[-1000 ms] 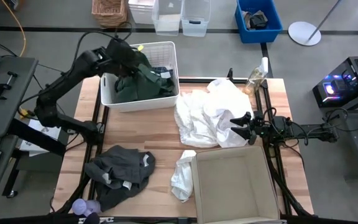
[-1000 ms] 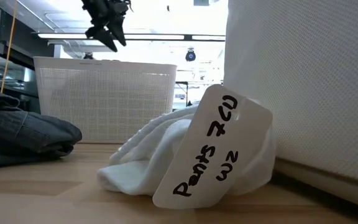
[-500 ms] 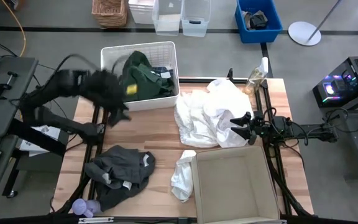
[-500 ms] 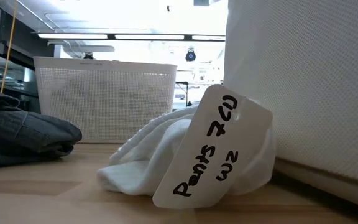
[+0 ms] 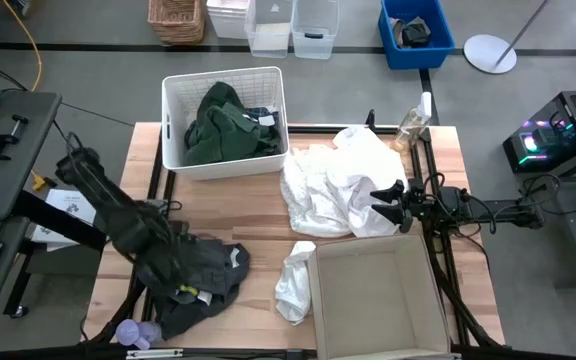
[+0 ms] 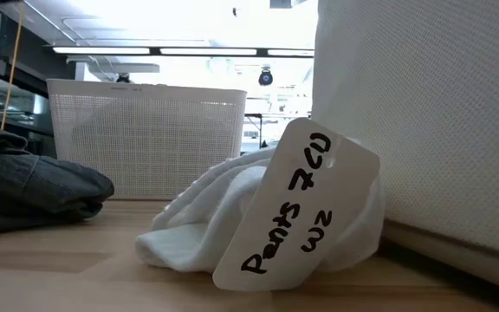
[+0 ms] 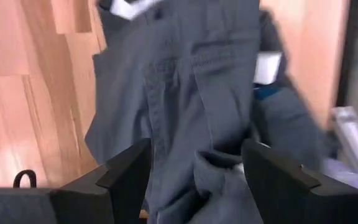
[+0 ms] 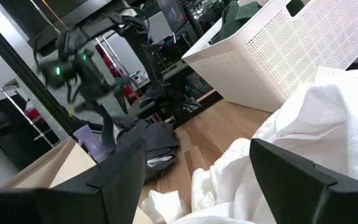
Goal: Sort clothes
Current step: Put the black pants into the top white laundry organizer
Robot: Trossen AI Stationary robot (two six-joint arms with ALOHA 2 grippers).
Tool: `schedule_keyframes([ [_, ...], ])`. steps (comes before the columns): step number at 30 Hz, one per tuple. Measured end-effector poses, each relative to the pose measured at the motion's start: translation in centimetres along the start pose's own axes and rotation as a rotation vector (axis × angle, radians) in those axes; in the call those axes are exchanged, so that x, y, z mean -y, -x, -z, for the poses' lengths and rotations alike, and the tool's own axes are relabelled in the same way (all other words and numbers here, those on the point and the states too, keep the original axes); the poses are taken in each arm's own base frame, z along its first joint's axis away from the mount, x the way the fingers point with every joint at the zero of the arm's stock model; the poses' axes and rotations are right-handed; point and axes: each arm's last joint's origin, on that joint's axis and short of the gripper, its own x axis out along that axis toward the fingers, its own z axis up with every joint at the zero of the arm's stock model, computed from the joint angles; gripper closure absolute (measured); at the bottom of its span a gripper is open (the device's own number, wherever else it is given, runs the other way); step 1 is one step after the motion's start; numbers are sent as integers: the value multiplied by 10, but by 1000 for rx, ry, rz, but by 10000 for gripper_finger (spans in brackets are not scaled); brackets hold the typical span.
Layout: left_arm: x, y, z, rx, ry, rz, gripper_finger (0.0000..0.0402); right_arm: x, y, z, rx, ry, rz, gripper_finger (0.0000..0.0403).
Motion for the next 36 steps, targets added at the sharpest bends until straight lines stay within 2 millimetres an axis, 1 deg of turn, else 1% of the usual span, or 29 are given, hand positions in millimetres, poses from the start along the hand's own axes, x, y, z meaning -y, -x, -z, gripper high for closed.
schedule_keyframes([
  [2,6,-19,-1,-49,-35,-54,163,0,0,0,0,0,0,124],
  [5,9,-45,-1,-101,-45,-114,163,0,0,0,0,0,0,124],
  [6,10,-55,-1,-103,-43,-113,163,0,0,0,0,0,0,124],
  [10,16,-91,-2,-72,-34,-10,163,0,0,0,0,0,0,124],
  [13,15,-117,0,-57,-29,-17,163,0,0,0,0,0,0,124],
  [17,7,-148,5,-111,-9,-48,164,0,0,0,0,0,0,124],
  [19,3,-158,7,-128,-1,-62,180,0,0,0,0,0,0,124],
  [20,2,-163,6,-140,4,-72,199,0,0,0,0,0,0,124],
  [21,1,-165,5,-145,9,-76,226,0,0,0,0,0,0,124],
  [22,0,-168,4,-145,14,-90,263,0,0,0,0,0,0,124],
  [24,-2,-169,2,-131,19,-103,350,0,0,0,1,0,-1,124],
  [25,-4,-168,0,-123,31,-101,372,0,0,0,0,0,0,124],
  [27,-6,-163,-7,-87,44,-110,379,0,0,0,-1,0,1,124],
  [28,-8,-157,-15,-37,44,-111,384,0,0,0,-1,0,0,124],
  [30,-19,-144,-30,77,43,-155,393,0,0,0,-1,0,1,124],
  [34,-45,-97,-56,290,99,-160,397,0,0,0,-2,0,1,124],
  [36,-61,-70,-63,371,122,-173,398,0,0,0,-4,1,3,124],
])
